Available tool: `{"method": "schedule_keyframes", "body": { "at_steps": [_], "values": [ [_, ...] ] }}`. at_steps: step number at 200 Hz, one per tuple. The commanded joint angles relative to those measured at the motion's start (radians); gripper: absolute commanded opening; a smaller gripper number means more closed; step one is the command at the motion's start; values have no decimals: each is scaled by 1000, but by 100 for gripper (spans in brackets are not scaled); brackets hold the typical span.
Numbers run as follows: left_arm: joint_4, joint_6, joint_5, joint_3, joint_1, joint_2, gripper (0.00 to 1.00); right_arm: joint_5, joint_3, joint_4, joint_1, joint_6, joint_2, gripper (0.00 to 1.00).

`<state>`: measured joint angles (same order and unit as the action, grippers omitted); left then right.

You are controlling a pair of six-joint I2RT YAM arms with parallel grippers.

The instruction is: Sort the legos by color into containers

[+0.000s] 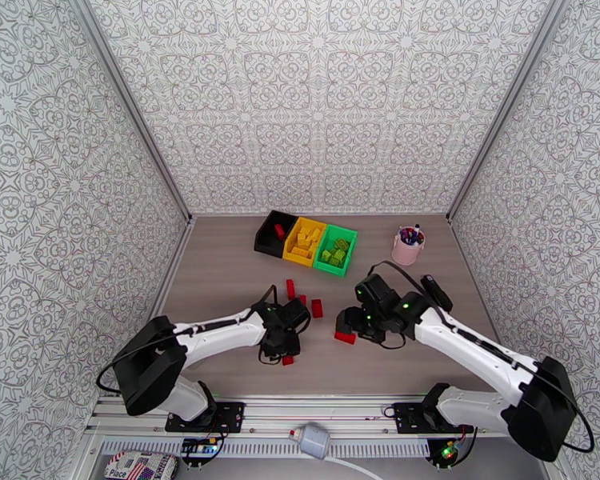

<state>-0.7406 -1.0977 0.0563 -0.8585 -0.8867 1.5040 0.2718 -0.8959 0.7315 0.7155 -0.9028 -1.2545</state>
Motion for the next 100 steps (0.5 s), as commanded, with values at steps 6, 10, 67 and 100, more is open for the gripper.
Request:
{"method": "schedule_keyframes", "body": {
  "at_steps": [6,10,67,100],
  "values": [
    [81,8,51,27,45,-52,34,105,33,-175,8,-43,-43,70],
    [92,10,60,31,55,-60,33,118,34,-192,8,-47,-51,70],
    [284,42,279,78,273,-159,32,262,-34,-375,-8,-73,-204,70],
    [391,40,419,76,421,-167,32,385,-107,-513,-36,-131,-328,70]
  ]
}}
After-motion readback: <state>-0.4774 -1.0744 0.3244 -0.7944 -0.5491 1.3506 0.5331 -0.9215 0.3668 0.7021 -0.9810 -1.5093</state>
